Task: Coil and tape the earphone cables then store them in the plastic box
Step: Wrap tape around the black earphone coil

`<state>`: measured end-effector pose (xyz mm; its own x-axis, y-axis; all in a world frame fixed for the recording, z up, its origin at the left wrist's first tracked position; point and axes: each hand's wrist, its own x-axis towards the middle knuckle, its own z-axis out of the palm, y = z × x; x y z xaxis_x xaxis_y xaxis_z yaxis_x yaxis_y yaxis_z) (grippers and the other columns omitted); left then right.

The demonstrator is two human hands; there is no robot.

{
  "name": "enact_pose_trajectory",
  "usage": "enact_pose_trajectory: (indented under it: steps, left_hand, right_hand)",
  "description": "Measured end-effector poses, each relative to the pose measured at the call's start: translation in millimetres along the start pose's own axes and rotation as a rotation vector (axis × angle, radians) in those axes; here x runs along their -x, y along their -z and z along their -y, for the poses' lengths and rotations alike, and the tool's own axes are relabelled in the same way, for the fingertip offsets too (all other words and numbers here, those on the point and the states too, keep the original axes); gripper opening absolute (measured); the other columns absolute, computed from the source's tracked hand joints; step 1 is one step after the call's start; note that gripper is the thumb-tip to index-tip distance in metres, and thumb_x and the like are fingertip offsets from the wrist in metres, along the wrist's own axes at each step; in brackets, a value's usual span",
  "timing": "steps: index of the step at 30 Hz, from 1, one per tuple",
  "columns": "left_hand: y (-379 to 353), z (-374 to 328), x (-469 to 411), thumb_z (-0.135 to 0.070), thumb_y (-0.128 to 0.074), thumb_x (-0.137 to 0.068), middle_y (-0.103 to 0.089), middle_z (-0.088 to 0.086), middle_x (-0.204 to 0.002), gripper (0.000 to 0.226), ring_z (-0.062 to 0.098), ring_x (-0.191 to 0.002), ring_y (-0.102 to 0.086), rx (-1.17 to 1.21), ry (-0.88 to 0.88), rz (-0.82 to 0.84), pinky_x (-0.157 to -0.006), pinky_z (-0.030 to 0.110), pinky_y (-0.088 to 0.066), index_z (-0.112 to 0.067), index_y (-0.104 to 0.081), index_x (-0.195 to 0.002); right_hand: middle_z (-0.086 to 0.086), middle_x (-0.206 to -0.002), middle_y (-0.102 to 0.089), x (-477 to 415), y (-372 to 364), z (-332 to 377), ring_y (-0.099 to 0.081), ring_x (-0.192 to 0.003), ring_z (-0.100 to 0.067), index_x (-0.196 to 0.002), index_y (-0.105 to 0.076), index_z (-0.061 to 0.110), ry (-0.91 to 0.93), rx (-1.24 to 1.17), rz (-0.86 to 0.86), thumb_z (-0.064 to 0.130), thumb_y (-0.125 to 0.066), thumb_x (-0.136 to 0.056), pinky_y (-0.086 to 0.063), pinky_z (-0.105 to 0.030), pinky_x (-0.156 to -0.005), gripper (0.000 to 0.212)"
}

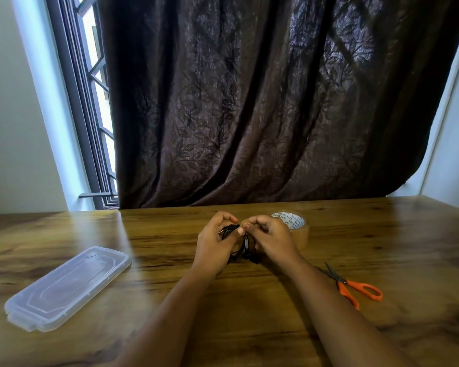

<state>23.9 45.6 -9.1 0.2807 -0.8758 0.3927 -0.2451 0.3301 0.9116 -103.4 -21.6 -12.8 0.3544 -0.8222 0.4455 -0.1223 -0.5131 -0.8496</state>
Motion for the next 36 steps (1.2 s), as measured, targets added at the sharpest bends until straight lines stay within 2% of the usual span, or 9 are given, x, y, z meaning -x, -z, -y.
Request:
enact_pose_trajectory:
  steps: [3,9,14,17,21,24,28,31,36]
  left_hand:
    - [0.6,2.5,-0.7,-0.015,-0.067,-0.087,-0.067,0.000,-0.093,0.013,0.004,-0.074,-0.063,-0.067,-0.026,-0.064,-0.054,0.010,-0.045,-0.022,-0.060,-0.095]
    - [-1.5,3.5,-0.5,-0.019,-0.069,-0.085,-0.070,-0.008,-0.086,0.015,0.002,-0.077,-0.066,-0.169,-0.059,-0.103,-0.060,0.010,-0.048,-0.026,-0.063,-0.096]
    - [-0.8,4.3,-0.9,-0.018,-0.070,-0.084,-0.069,-0.008,-0.083,0.018,-0.001,-0.073,-0.065,-0.185,-0.065,-0.112,-0.059,0.012,-0.049,-0.028,-0.062,-0.097]
    - [-0.4,5.8,-1.6,-0.017,-0.070,-0.085,-0.069,-0.010,-0.090,0.018,-0.002,-0.081,-0.064,-0.241,-0.100,-0.115,-0.063,0.009,-0.049,-0.024,-0.065,-0.101]
    - [-1.6,6.7,0.1,-0.013,-0.067,-0.086,-0.066,-0.016,-0.097,0.022,-0.007,-0.089,-0.061,-0.325,-0.170,-0.111,-0.072,0.003,-0.046,-0.025,-0.065,-0.105]
    - [-0.2,8.0,-0.1,-0.014,-0.067,-0.086,-0.064,-0.016,-0.099,0.027,-0.007,-0.089,-0.059,-0.353,-0.192,-0.144,-0.073,0.000,-0.044,-0.022,-0.064,-0.111]
    - [1.0,10.7,-2.0,-0.018,-0.069,-0.085,-0.066,-0.012,-0.103,0.030,-0.005,-0.091,-0.061,-0.359,-0.194,-0.159,-0.078,0.005,-0.047,-0.020,-0.063,-0.115]
    - [1.3,10.0,-1.7,-0.018,-0.070,-0.084,-0.066,-0.012,-0.104,0.033,-0.002,-0.094,-0.063,-0.342,-0.195,-0.170,-0.079,0.009,-0.051,-0.022,-0.063,-0.116]
    - [2.1,10.0,-1.6,-0.016,-0.072,-0.082,-0.068,-0.012,-0.103,0.035,-0.003,-0.094,-0.063,-0.323,-0.205,-0.155,-0.082,0.014,-0.052,-0.022,-0.063,-0.115]
  right_hand:
    - [-0.013,-0.082,-0.070,0.3,-0.4,0.0,-0.056,-0.058,-0.011,-0.089,-0.069,0.020,-0.014,-0.026,0.001,0.018,-0.062,-0.091,-0.044,-0.023,-0.051,0.008]
    - [0.001,-0.076,-0.068,1.2,-2.4,1.3,-0.052,-0.048,0.002,-0.099,-0.069,0.014,-0.029,-0.046,-0.012,0.015,-0.056,-0.095,-0.041,-0.017,-0.046,0.013]
    - [-0.004,-0.083,-0.071,3.1,-4.7,4.1,-0.056,-0.052,0.001,-0.099,-0.067,0.018,-0.052,-0.082,-0.022,0.017,-0.057,-0.094,-0.041,-0.017,-0.045,0.011]
    - [-0.001,-0.065,-0.065,2.8,-5.1,6.6,-0.049,-0.044,-0.005,-0.108,-0.061,0.021,-0.071,-0.107,-0.026,0.020,-0.059,-0.093,-0.037,-0.019,-0.042,0.015]
    - [0.003,-0.057,-0.061,2.2,-6.3,5.7,-0.043,-0.040,-0.006,-0.101,-0.055,0.018,-0.066,-0.100,-0.043,0.018,-0.060,-0.092,-0.032,-0.020,-0.039,0.010]
    - [0.002,-0.060,-0.062,1.5,-7.5,5.6,-0.049,-0.045,-0.007,-0.093,-0.061,0.013,-0.064,-0.094,-0.034,0.014,-0.060,-0.092,-0.036,-0.019,-0.042,0.002]
    - [-0.005,-0.083,-0.072,0.7,-7.1,7.2,-0.066,-0.072,-0.006,-0.095,-0.068,0.008,-0.089,-0.112,-0.017,0.013,-0.059,-0.093,-0.050,-0.016,-0.062,0.011]
    - [-0.002,-0.086,-0.072,0.6,-6.4,9.4,-0.066,-0.078,-0.006,-0.095,-0.070,0.007,-0.101,-0.101,0.004,0.014,-0.056,-0.095,-0.048,-0.014,-0.063,0.016]
    - [0.010,-0.058,-0.063,7.0,-4.1,21.9,-0.055,-0.049,0.005,-0.086,-0.068,0.006,-0.186,-0.118,0.117,0.027,-0.047,-0.099,-0.036,-0.008,-0.046,0.032]
